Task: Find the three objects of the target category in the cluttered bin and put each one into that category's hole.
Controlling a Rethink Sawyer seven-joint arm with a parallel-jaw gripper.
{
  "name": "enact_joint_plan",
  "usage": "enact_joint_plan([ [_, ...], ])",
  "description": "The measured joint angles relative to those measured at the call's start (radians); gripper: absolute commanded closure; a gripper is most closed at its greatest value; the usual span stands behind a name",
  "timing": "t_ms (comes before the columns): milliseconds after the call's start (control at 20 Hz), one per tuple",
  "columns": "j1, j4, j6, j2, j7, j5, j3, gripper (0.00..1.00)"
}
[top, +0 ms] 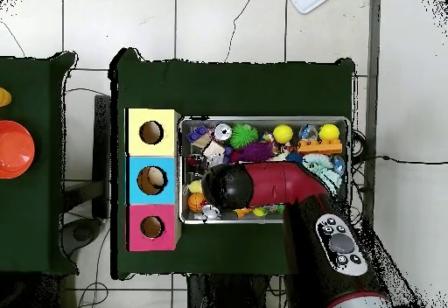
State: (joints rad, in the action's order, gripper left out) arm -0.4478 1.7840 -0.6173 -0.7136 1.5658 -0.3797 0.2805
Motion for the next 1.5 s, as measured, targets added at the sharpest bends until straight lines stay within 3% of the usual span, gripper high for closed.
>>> enact_joint_plan([
  [900,-0.007,-0.03,-0.029,-0.009,0.0,0.0,-0.01,0.0],
  [1500,-0.047,-0.204,-0.135,-0.01,0.0,-0.004,0.001,0.0],
])
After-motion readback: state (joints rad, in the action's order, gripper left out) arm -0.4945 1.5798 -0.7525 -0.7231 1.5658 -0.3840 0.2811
